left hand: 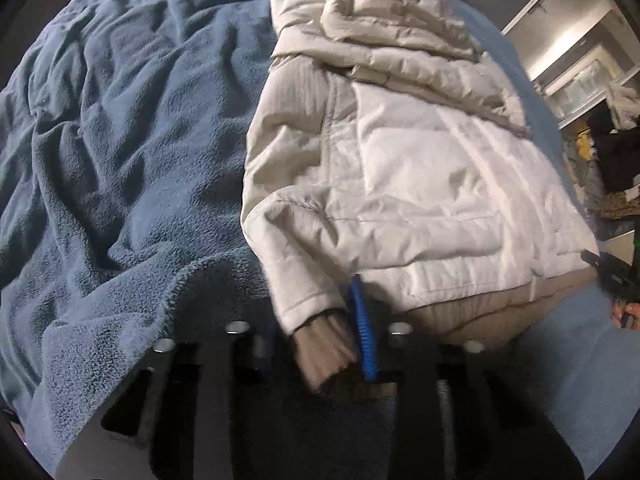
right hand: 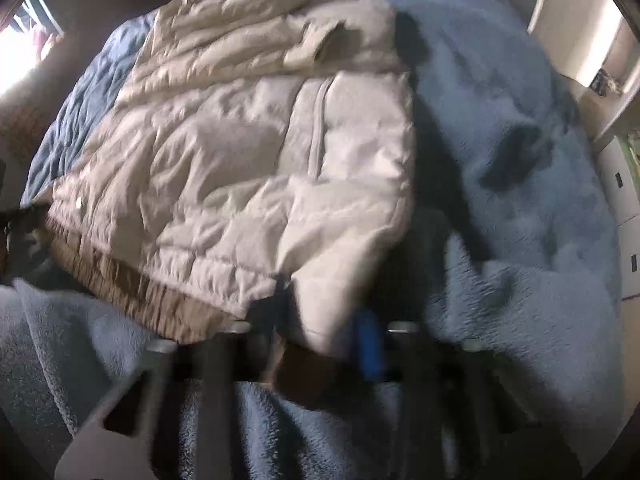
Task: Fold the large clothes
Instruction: 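Grasp the brown hem band with both tools, then lift the hem with both tools and fold it over toward the hood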
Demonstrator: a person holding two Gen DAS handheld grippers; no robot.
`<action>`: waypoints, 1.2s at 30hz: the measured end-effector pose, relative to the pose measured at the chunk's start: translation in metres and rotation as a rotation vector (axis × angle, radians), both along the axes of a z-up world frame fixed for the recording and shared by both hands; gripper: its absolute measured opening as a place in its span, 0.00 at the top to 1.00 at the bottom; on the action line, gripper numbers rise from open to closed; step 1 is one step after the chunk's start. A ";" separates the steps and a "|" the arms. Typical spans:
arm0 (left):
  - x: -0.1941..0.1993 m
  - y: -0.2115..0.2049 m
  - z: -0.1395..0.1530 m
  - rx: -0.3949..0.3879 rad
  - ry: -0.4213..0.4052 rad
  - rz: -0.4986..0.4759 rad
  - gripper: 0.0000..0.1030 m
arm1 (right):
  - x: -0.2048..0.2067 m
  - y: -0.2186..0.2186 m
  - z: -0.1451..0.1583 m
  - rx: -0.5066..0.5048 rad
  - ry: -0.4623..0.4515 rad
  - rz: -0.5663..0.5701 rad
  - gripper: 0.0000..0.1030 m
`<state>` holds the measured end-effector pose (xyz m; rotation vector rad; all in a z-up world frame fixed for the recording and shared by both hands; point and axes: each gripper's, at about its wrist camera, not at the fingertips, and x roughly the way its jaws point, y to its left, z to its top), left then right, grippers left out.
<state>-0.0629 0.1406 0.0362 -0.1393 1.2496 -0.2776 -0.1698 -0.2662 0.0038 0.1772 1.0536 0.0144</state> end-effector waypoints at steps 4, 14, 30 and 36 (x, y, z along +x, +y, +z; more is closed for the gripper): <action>-0.009 -0.002 0.024 -0.011 -0.130 0.005 0.83 | -0.003 0.002 0.024 0.000 -0.120 0.015 0.87; 0.015 0.002 0.069 -0.119 -0.260 0.000 0.84 | 0.025 -0.001 0.097 -0.002 -0.315 0.032 0.89; 0.135 0.007 0.112 -0.140 -0.371 0.016 0.85 | 0.132 -0.040 0.156 0.060 -0.479 -0.031 0.89; 0.203 0.005 0.116 -0.154 -0.397 0.054 0.85 | 0.193 -0.060 0.162 0.071 -0.513 -0.084 0.89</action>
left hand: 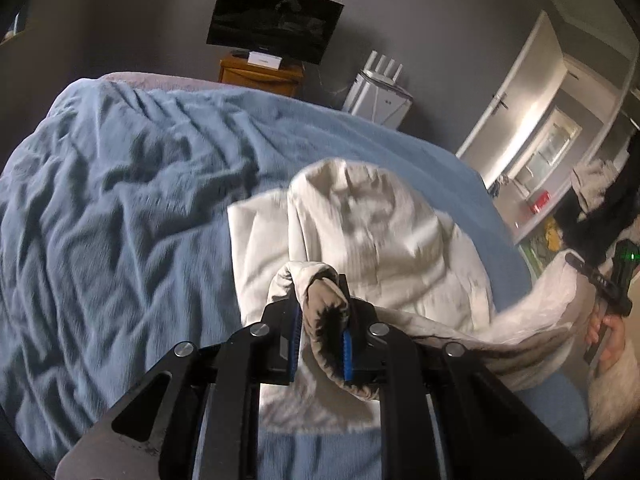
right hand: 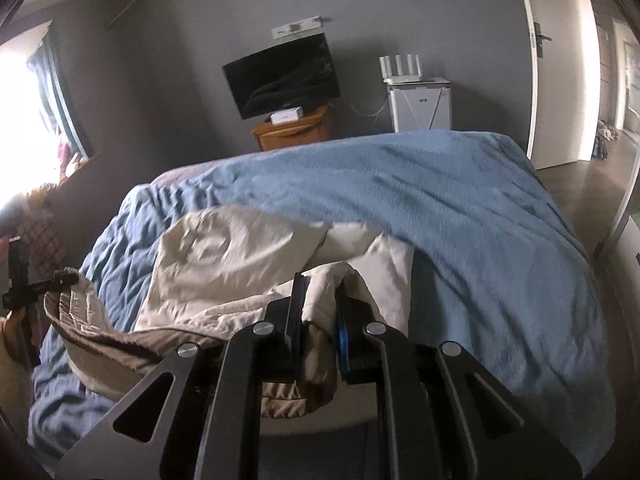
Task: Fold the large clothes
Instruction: 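Lift the hem with both tools and fold it over toward the hood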
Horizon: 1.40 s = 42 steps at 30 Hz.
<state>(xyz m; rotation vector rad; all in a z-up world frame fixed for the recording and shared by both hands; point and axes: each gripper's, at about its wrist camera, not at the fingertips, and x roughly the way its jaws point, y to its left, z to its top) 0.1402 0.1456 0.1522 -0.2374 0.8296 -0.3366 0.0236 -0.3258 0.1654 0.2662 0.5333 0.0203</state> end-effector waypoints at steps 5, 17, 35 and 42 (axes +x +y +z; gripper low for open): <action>0.067 -0.004 -0.006 0.026 0.004 0.051 0.85 | 0.071 -0.019 -0.006 0.033 0.000 -0.071 0.89; 0.177 -0.012 -0.078 0.134 0.169 0.125 0.82 | 0.214 -0.037 -0.076 0.066 0.146 -0.208 0.89; 0.125 -0.028 -0.054 0.020 0.071 0.106 0.16 | 0.151 -0.001 -0.063 0.063 0.021 -0.140 0.26; 0.038 -0.069 -0.056 0.121 -0.018 0.037 0.07 | 0.083 0.044 -0.076 -0.039 0.034 -0.076 0.20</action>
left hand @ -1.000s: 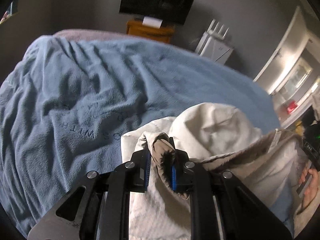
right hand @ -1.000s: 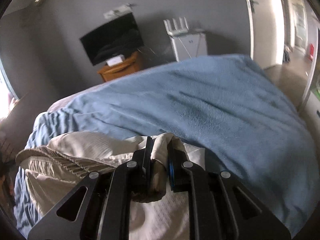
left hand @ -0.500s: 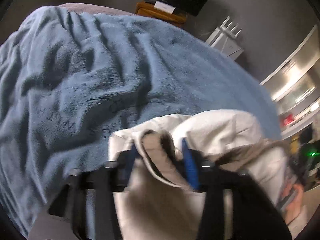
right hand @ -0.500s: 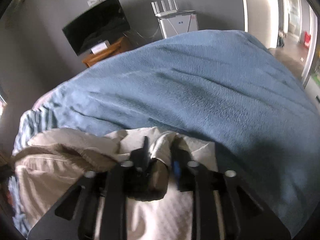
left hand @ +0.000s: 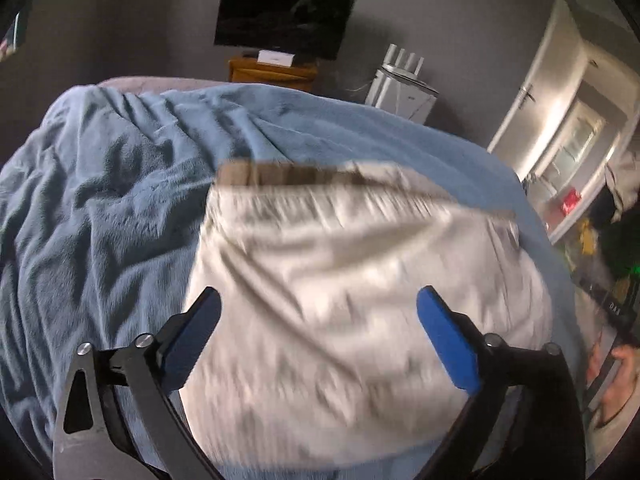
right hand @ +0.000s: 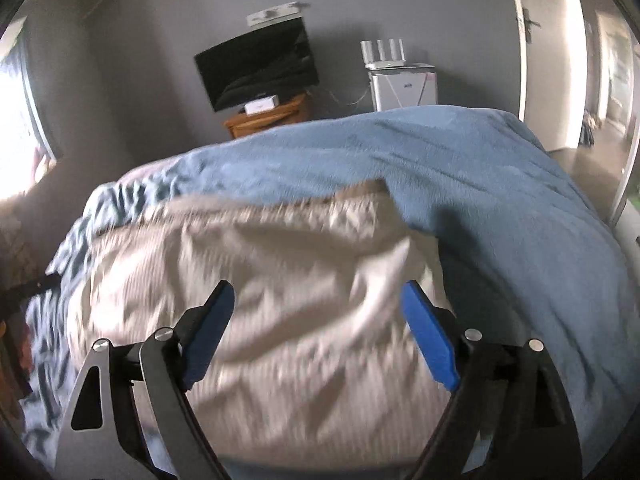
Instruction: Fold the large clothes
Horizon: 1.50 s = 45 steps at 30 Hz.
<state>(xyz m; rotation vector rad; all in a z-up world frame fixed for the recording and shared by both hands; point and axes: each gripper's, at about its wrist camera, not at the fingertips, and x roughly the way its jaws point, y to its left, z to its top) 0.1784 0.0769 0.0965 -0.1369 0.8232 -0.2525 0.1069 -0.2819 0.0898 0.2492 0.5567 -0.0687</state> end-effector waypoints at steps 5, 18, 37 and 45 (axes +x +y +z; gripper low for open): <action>-0.051 -0.022 -0.032 0.076 -0.038 -0.031 0.07 | -0.038 0.029 -0.038 -0.056 0.046 0.026 0.17; -0.070 -0.053 -0.089 0.201 -0.042 -0.078 0.07 | -0.040 0.061 -0.101 -0.151 0.110 0.041 0.17; 0.068 -0.080 -0.068 0.162 0.005 -0.078 0.05 | 0.118 0.064 -0.064 -0.094 0.148 0.052 0.07; 0.134 -0.079 -0.056 0.108 0.068 -0.014 0.05 | 0.188 0.048 -0.054 -0.066 0.217 0.046 0.07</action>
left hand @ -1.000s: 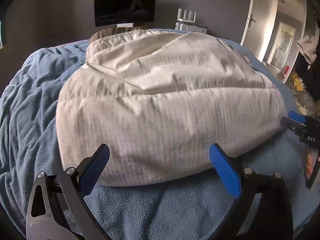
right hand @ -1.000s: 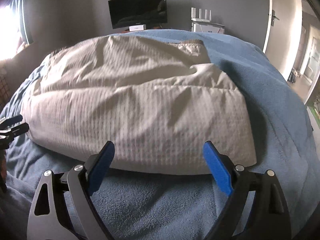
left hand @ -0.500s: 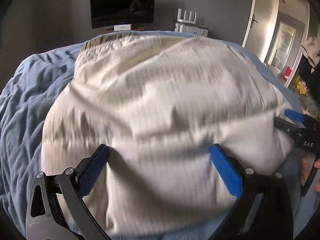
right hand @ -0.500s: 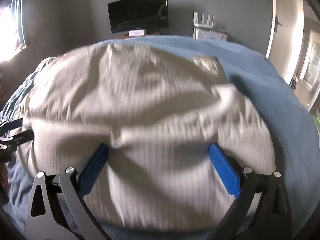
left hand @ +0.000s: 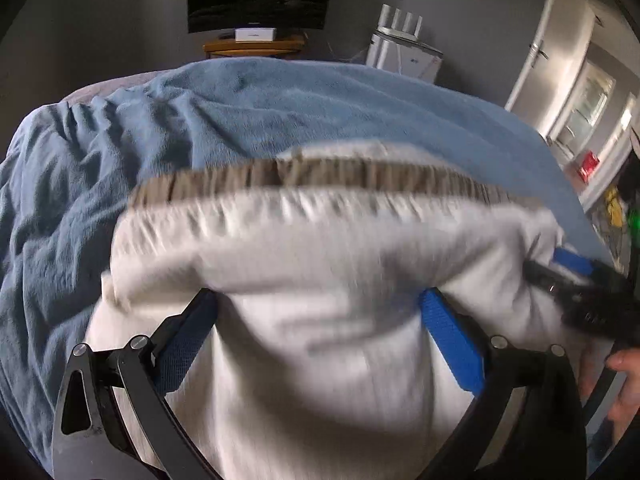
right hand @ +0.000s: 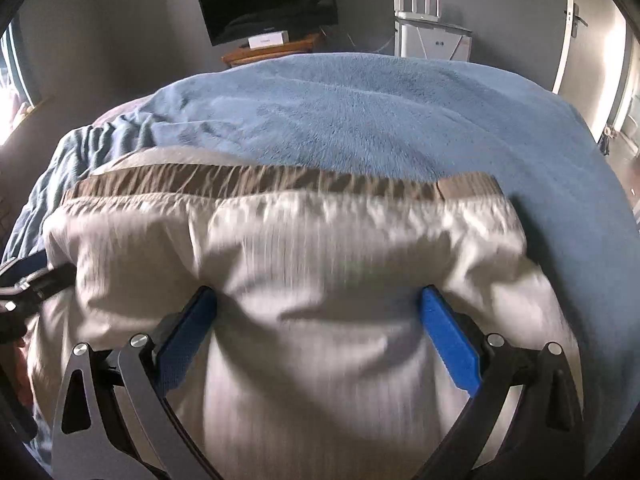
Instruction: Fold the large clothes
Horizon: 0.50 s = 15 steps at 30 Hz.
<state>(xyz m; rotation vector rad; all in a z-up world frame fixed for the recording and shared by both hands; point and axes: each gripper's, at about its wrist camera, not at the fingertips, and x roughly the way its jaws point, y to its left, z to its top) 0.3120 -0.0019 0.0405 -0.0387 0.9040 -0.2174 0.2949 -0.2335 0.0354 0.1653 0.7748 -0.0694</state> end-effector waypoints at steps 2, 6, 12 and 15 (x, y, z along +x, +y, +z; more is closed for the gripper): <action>0.013 0.002 -0.002 0.008 0.024 0.030 0.05 | 0.015 -0.005 -0.004 0.008 0.017 -0.006 0.07; 0.030 -0.005 -0.024 0.075 0.091 0.006 0.05 | 0.024 -0.010 -0.023 0.058 0.033 -0.024 0.06; 0.032 -0.009 -0.049 0.127 0.085 -0.011 0.05 | 0.023 -0.003 -0.043 0.002 0.030 -0.045 0.06; 0.031 -0.011 -0.056 0.137 0.081 -0.011 0.05 | 0.024 -0.001 -0.050 -0.010 0.050 -0.050 0.06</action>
